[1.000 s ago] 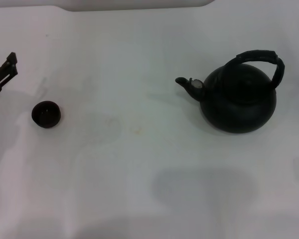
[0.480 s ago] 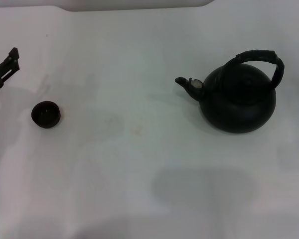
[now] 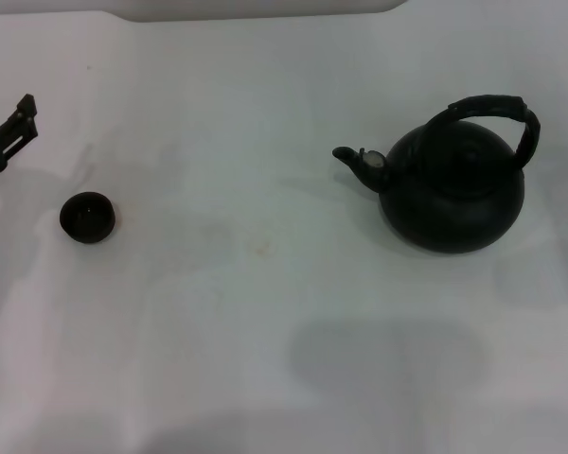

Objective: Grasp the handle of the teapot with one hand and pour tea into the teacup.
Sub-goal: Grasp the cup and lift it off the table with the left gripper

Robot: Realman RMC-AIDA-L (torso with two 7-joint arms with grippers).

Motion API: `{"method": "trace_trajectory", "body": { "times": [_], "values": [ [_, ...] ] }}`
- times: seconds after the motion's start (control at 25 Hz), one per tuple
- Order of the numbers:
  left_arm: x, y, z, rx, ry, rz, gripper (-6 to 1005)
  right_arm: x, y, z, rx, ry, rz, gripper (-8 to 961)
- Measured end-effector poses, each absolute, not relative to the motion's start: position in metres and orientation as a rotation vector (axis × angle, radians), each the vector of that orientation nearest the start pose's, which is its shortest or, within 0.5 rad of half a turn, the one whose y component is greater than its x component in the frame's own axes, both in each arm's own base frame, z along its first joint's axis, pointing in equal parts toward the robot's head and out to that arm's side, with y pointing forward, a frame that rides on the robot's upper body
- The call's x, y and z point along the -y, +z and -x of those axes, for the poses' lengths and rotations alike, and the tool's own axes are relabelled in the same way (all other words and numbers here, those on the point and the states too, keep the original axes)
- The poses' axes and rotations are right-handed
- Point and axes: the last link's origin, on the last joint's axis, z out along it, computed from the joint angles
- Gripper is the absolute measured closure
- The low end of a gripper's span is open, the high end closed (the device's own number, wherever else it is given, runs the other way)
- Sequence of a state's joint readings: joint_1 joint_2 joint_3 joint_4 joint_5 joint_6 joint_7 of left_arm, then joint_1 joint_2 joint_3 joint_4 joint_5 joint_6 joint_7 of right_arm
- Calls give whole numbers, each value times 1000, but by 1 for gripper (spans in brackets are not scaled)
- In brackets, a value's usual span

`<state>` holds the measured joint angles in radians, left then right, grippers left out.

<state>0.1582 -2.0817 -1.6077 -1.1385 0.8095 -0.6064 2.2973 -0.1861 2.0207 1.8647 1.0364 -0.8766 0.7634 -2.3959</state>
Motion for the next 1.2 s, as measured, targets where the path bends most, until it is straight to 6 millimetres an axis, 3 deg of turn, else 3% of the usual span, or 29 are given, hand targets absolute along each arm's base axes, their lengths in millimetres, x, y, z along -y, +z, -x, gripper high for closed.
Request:
{"method": "trace_trajectory", "body": {
  "times": [0.32, 0.64, 0.92, 1.2],
  "values": [
    [-264, 20, 299, 601, -543, 1880, 123, -253, 87, -396, -549, 303, 1751, 333],
    [-247, 2, 276, 653, -382, 1875, 123, -260, 80, -412, -615, 286, 1735, 333],
    [-242, -7, 278, 805, -455, 1859, 124, -265, 73, -417, -633, 261, 1742, 333],
    [-237, -21, 294, 928, -451, 1855, 123, -264, 76, -420, -643, 255, 1720, 333]
  ]
}}
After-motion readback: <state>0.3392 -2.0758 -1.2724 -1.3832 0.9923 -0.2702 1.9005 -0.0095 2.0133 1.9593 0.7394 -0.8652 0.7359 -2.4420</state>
